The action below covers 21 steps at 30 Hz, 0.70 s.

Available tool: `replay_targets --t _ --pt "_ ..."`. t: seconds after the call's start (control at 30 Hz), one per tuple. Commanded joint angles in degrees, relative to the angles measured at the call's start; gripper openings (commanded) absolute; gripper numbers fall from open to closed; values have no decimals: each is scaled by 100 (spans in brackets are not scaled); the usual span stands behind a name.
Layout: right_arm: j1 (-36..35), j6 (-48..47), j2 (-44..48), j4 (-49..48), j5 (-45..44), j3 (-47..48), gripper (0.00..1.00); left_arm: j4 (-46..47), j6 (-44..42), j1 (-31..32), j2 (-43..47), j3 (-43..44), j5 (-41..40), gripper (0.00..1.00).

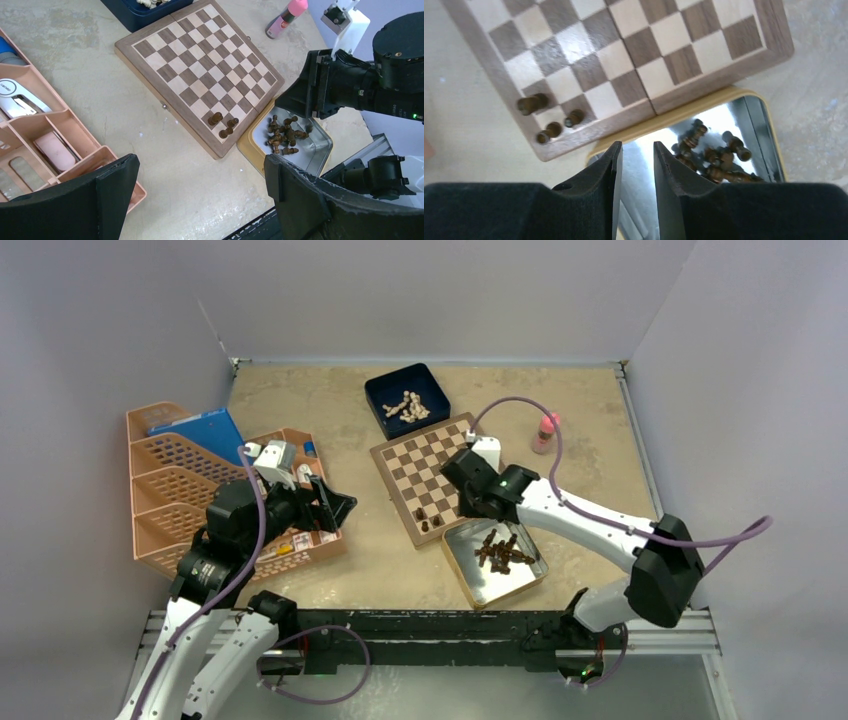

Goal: Set up the chess pieces on the board
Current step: Place the chess piece on the chessboard, then pick up the chess piece from the storage box.

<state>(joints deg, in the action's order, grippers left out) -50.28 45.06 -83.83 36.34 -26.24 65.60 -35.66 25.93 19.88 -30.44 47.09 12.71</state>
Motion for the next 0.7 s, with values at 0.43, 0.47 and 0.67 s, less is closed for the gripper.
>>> replay_targets --t 0.43,0.47,0.67 --pt "499 1727 1179 -344 -147 -1379 39 252 -31 -40 26 -6 136 97" --pt "508 1812 1233 -345 -130 -1413 40 252 -35 -38 14 -7 151 97" --pt "572 2725 1236 195 -421 -1477 38 265 -36 -42 80 -15 170 97"
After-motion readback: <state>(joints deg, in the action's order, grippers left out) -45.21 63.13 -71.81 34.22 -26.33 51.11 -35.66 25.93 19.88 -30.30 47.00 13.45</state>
